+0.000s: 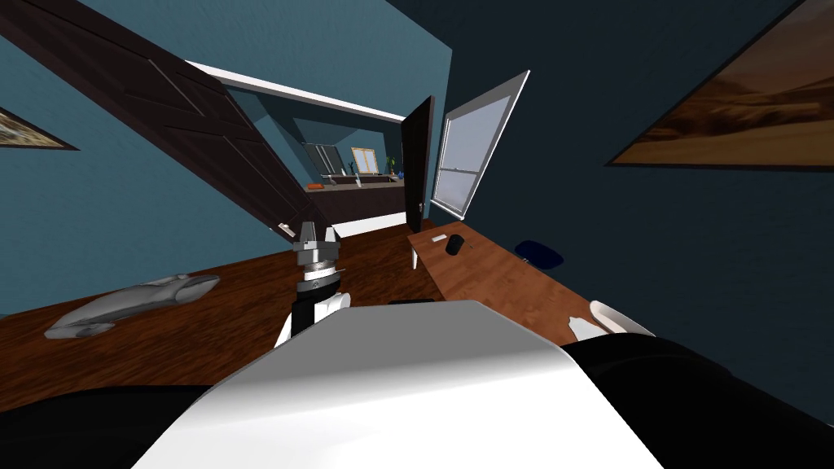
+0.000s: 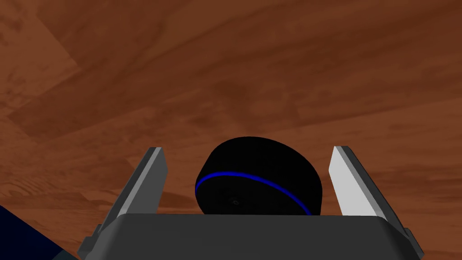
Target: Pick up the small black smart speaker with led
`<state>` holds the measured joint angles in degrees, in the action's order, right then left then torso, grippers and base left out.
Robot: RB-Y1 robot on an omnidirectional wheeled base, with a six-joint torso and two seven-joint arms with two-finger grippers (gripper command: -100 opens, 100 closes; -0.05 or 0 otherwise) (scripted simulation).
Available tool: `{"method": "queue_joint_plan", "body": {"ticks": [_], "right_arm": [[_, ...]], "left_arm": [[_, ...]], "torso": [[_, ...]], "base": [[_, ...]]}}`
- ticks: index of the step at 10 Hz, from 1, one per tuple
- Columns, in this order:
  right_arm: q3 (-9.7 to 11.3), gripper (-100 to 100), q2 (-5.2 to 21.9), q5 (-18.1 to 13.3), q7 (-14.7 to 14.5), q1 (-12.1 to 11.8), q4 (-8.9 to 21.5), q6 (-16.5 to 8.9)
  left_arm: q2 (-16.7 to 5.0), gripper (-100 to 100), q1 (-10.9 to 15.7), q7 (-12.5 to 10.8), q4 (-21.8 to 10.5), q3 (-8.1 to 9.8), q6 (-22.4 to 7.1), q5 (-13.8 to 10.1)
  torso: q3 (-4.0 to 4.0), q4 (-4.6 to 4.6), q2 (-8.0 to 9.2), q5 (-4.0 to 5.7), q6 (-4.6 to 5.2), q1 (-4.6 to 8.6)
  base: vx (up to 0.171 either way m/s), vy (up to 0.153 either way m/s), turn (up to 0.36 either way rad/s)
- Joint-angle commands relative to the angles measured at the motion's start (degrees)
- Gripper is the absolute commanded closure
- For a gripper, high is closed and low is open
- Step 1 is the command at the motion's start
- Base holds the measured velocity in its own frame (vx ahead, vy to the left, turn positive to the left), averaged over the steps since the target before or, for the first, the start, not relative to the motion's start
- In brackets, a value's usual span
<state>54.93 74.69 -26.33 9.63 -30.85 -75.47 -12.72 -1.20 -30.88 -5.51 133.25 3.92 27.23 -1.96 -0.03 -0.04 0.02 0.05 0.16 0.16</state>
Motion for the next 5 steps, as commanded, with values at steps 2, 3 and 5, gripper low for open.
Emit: {"method": "queue_joint_plan", "body": {"ticks": [2,3,5], "right_arm": [[1.07,-100,0.40,-0.05,1.02,0.09,-3.34,-2.77],[1.20,-100,0.35,0.13,0.88,0.26,-2.85,-2.60],[1.20,100,0.33,0.11,0.92,0.23,-3.01,-2.69]], "left_arm": [[0.00,0,0.00,0.00,0.00,0.00,0.00,0.00],[0.00,0,0.00,0.00,0.00,0.00,0.00,0.00],[0.00,0,0.00,0.00,0.00,0.00,0.00,0.00]], "torso": [[0.00,0.00,0.00,0.02,-0.01,0.02],[0.00,0.00,0.00,0.00,0.00,-0.03],[0.01,0.00,-0.02,-0.03,0.00,-0.10]], "base": [[-0.006,-0.034,0.008],[-0.002,-0.008,0.000],[0.000,0.000,0.000]]}}
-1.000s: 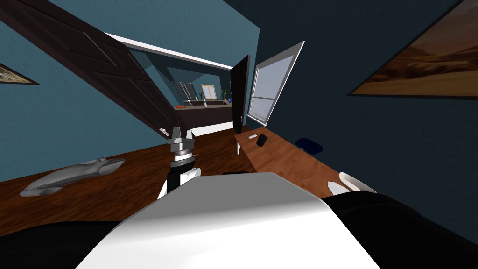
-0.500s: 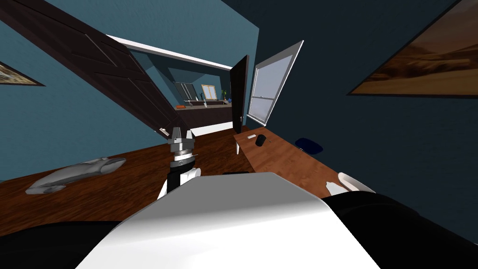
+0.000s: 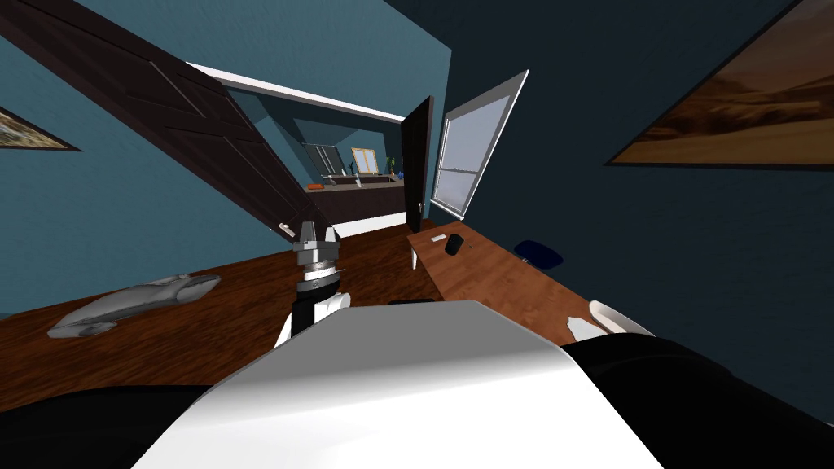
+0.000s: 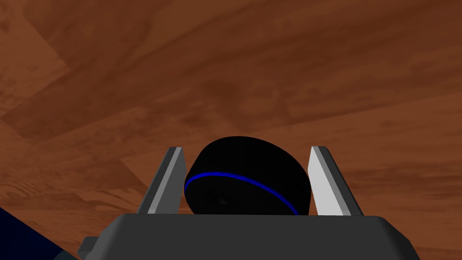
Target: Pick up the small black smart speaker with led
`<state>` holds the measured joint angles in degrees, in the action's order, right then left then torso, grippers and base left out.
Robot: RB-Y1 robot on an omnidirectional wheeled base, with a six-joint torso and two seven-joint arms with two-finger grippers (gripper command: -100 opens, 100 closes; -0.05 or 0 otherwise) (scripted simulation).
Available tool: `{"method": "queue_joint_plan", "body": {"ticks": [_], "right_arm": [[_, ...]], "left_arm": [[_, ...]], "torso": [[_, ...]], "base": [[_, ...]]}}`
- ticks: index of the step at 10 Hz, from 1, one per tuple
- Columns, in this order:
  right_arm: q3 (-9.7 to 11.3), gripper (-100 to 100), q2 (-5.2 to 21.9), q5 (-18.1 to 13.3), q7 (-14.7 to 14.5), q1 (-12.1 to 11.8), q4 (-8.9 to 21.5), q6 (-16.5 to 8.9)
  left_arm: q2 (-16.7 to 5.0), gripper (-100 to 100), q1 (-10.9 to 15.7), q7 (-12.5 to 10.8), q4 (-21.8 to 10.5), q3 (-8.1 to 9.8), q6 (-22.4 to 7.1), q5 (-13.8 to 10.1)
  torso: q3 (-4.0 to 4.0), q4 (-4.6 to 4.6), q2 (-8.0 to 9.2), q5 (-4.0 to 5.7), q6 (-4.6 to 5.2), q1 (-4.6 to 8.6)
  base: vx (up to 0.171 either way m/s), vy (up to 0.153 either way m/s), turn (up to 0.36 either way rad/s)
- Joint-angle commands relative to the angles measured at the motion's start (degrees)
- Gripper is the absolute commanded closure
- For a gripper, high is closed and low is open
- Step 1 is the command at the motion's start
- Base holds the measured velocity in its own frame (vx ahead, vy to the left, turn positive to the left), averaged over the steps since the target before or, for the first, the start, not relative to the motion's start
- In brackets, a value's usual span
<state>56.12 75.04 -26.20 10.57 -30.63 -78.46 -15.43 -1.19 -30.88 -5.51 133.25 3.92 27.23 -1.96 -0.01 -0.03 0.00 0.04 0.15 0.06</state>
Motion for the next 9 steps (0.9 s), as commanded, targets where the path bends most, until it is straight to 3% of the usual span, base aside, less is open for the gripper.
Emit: {"method": "queue_joint_plan", "body": {"ticks": [1,3,4,5,6,9], "right_arm": [[0.00,100,0.00,0.00,0.00,0.00,0.00,0.00],[0.00,100,0.01,-0.01,-0.01,0.00,0.00,-0.01],[0.01,0,0.01,-0.01,-0.02,0.00,0.00,-0.01],[-1.50,100,-0.86,0.55,-1.97,0.33,2.87,2.86],[-1.50,100,-0.86,0.55,-1.97,0.33,3.72,3.42],[-4.25,100,-2.67,1.98,-6.06,1.28,9.64,8.96]], "left_arm": [[0.00,0,0.00,0.00,0.00,0.00,0.00,0.00],[0.00,0,0.00,0.00,0.00,0.00,0.00,0.00],[0.00,0,0.00,0.00,0.00,0.00,0.00,0.00],[0.00,0,0.00,0.00,0.00,0.00,0.00,0.00],[0.01,0,0.00,0.00,0.00,0.00,0.00,0.00],[0.01,0,0.00,0.00,0.00,-0.01,0.00,0.00]], "torso": [[0.00,0.00,0.00,0.00,0.00,0.00],[0.00,0.00,0.00,0.00,0.01,0.00],[0.00,0.00,0.00,0.00,0.01,0.00],[0.00,0.00,0.00,0.01,0.01,0.00],[0.01,-0.02,-0.04,0.06,-0.02,0.00],[0.03,-0.04,-0.10,0.19,-0.11,0.04]], "base": [[0.000,0.000,0.000],[0.000,0.000,0.000],[0.000,0.000,0.000],[0.006,0.044,-0.023],[0.017,0.063,-0.017],[0.008,0.073,-0.016]]}}
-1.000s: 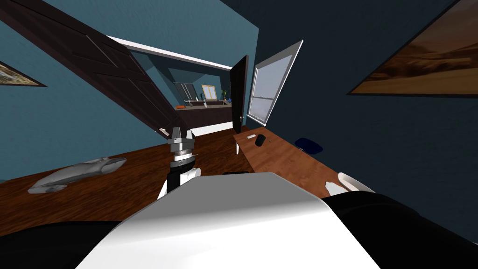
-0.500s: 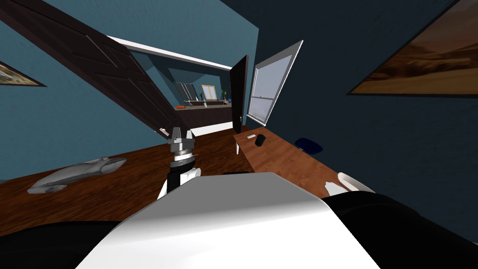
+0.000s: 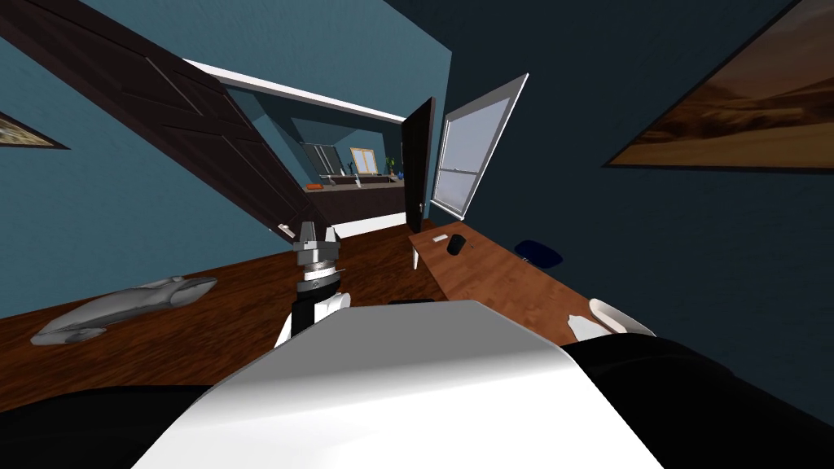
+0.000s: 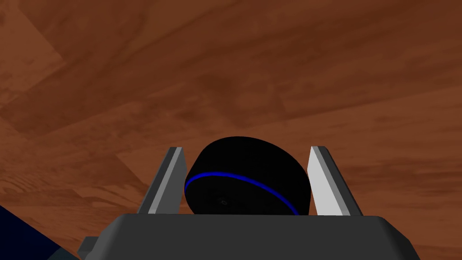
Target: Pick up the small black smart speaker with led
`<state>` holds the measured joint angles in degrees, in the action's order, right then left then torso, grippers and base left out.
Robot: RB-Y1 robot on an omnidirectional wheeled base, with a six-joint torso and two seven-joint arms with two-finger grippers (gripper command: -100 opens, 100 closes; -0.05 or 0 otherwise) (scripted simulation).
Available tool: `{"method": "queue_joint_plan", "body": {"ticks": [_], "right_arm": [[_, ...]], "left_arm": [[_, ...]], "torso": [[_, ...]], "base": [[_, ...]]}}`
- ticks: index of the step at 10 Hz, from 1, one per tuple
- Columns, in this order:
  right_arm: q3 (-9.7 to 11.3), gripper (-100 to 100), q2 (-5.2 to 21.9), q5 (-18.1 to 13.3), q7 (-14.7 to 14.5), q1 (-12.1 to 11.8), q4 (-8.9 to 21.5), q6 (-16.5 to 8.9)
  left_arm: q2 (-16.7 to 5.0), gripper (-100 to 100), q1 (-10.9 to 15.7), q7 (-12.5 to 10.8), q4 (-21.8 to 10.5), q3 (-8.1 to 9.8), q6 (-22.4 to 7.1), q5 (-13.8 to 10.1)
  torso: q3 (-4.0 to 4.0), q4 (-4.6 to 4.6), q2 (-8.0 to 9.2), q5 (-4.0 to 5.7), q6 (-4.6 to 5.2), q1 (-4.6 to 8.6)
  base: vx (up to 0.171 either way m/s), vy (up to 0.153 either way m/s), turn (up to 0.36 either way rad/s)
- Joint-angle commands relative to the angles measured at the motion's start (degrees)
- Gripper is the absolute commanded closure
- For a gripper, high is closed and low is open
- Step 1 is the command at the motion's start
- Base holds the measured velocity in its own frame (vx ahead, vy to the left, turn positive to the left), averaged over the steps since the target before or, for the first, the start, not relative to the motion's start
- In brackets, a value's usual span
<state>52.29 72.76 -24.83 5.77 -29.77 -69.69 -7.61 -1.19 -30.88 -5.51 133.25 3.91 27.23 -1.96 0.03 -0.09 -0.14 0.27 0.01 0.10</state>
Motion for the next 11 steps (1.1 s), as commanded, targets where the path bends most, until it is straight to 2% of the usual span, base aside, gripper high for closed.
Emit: {"method": "queue_joint_plan", "body": {"ticks": [1,2,3,4,5,6,7,8,9,10,11], "right_arm": [[-0.42,100,-0.39,0.60,-1.26,0.42,2.86,2.56],[-1.80,100,-1.30,1.32,-3.31,0.89,4.62,4.36],[-1.80,100,-1.30,1.32,-3.31,0.89,6.37,5.97],[-1.80,100,-1.30,1.32,-3.31,0.89,7.16,6.04],[-3.18,100,-2.21,2.03,-5.36,1.37,9.11,8.46],[-3.18,100,-2.21,2.03,-5.36,1.37,10.88,9.52],[-4.55,100,-3.11,2.75,-7.40,1.84,12.90,11.49],[-4.55,100,-3.11,2.75,-7.40,1.84,14.94,13.00],[-4.55,100,-3.11,2.75,-7.40,1.84,15.31,13.00],[-5.93,100,-4.02,3.46,-9.45,2.31,18.06,15.90],[-5.93,100,-4.02,3.46,-9.45,2.31,19.38,16.48]], "left_arm": [[0.00,0,0.00,0.00,0.00,0.00,0.00,0.00],[0.00,0,0.00,0.00,0.00,0.00,0.00,0.00],[0.00,0,0.00,0.00,0.00,0.00,0.00,0.00],[0.00,0,0.00,0.00,0.00,0.00,0.00,0.00],[-0.01,0,0.00,0.00,0.00,0.00,0.00,0.00],[0.00,0,0.00,0.00,0.00,0.00,0.00,0.00],[0.00,0,0.00,0.00,0.00,0.00,0.00,0.00],[0.00,0,0.00,0.00,0.00,0.00,0.00,0.00],[0.00,0,0.00,0.00,0.00,0.00,0.00,0.00],[0.00,0,0.00,0.00,0.00,0.00,0.00,0.00],[0.00,0,0.00,0.00,0.00,0.00,0.00,0.00]], "torso": [[0.00,0.00,0.00,0.00,0.00,0.00],[0.02,0.01,-0.03,0.01,-0.01,0.06],[0.02,0.00,-0.05,0.03,-0.02,0.03],[0.02,0.01,-0.03,0.02,0.01,0.07],[0.00,0.01,0.01,0.01,0.01,0.18],[-0.02,-0.01,0.04,0.04,0.00,0.13],[-0.01,0.01,0.02,0.01,0.01,0.11],[0.01,0.00,-0.02,0.02,-0.01,0.06],[0.01,0.02,-0.01,-0.02,0.02,0.05],[0.00,0.01,0.01,0.00,0.01,0.13],[0.00,0.00,0.01,0.00,0.01,0.06]], "base": [[0.019,0.057,-0.010],[0.017,0.069,-0.018],[0.014,0.059,-0.004],[0.005,0.022,-0.002],[-0.005,0.041,-0.015],[0.007,0.050,-0.012],[0.014,0.061,-0.024],[0.014,0.058,-0.006],[0.008,0.028,-0.004],[0.006,0.054,-0.016],[0.010,0.055,-0.012]]}}
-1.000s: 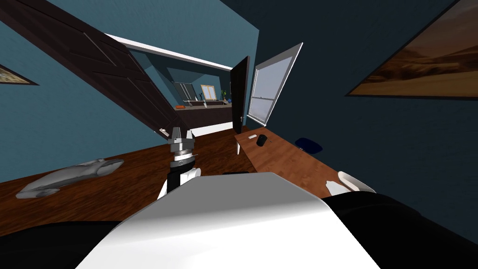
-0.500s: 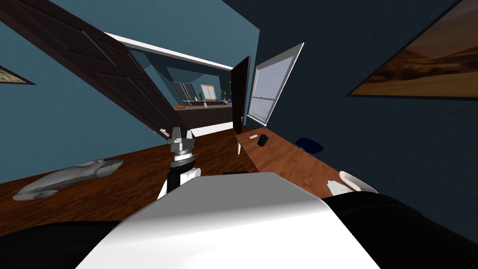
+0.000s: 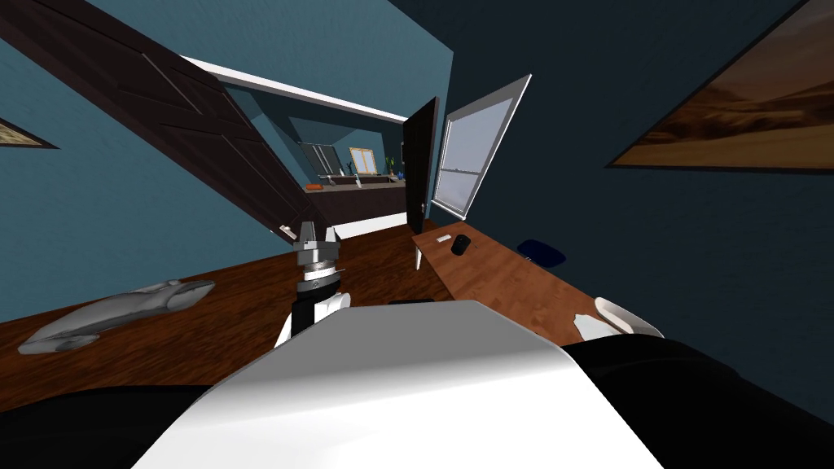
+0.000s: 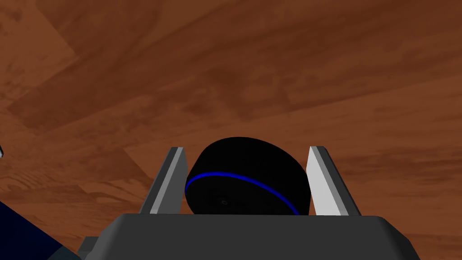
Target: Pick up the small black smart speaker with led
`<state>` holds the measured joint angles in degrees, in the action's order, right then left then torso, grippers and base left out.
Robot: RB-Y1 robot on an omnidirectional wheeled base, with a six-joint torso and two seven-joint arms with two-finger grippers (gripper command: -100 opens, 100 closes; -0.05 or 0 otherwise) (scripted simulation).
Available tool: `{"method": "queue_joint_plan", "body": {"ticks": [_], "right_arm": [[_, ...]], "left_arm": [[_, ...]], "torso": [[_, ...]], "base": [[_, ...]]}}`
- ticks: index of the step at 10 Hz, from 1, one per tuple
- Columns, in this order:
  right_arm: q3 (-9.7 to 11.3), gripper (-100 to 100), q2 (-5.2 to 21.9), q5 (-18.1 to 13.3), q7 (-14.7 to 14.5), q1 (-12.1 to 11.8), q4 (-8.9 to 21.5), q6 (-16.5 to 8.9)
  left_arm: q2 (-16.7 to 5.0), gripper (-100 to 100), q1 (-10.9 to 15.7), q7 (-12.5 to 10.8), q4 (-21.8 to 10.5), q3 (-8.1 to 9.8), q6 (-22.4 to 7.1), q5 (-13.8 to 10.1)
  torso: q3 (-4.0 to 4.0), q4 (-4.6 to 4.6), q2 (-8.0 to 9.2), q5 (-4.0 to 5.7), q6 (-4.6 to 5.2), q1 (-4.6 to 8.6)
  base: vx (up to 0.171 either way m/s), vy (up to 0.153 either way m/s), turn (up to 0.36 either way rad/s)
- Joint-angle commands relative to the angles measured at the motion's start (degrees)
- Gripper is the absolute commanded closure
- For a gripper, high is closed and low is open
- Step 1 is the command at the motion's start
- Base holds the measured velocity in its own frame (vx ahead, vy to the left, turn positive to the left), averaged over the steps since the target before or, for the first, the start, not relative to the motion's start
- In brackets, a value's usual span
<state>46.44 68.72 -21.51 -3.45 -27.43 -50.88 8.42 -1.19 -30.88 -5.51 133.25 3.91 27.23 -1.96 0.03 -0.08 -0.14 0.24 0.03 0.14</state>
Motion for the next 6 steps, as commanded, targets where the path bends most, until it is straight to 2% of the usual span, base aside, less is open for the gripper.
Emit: {"method": "queue_joint_plan", "body": {"ticks": [1,2,3,4,5,6], "right_arm": [[-1.46,100,-0.89,0.86,-2.27,0.44,2.86,2.86],[-1.46,100,-0.89,0.86,-2.27,0.44,4.63,3.94],[-2.84,100,-1.80,1.58,-4.32,0.91,5.96,5.70],[-2.84,100,-1.80,1.58,-4.32,0.91,7.75,7.15],[-2.84,100,-1.80,1.58,-4.32,0.91,8.71,7.42],[-4.21,100,-2.71,2.29,-6.36,1.39,10.68,9.80]], "left_arm": [[0.00,0,0.00,0.00,0.00,0.00,0.00,0.00],[0.00,0,0.00,0.00,0.00,0.00,0.00,0.00],[0.00,0,0.00,0.00,0.00,0.00,0.00,0.00],[0.00,0,0.00,0.00,0.00,0.00,0.00,0.00],[0.00,0,0.00,0.00,0.00,0.00,0.00,0.00],[0.00,0,0.00,0.00,0.00,0.00,0.00,0.00]], "torso": [[0.00,0.00,0.00,0.00,0.00,0.00],[0.01,-0.01,-0.02,0.02,-0.01,-0.06],[0.01,0.00,-0.01,-0.01,0.00,-0.05],[0.00,-0.01,-0.01,0.02,-0.02,-0.08],[0.00,0.00,-0.01,-0.01,0.01,-0.05],[-0.01,0.00,0.02,-0.02,0.01,0.06]], "base": [[0.015,0.065,-0.021],[0.012,0.060,-0.010],[0.007,0.066,-0.020],[0.010,0.058,-0.006],[0.005,0.025,-0.002],[0.008,0.046,-0.022]]}}
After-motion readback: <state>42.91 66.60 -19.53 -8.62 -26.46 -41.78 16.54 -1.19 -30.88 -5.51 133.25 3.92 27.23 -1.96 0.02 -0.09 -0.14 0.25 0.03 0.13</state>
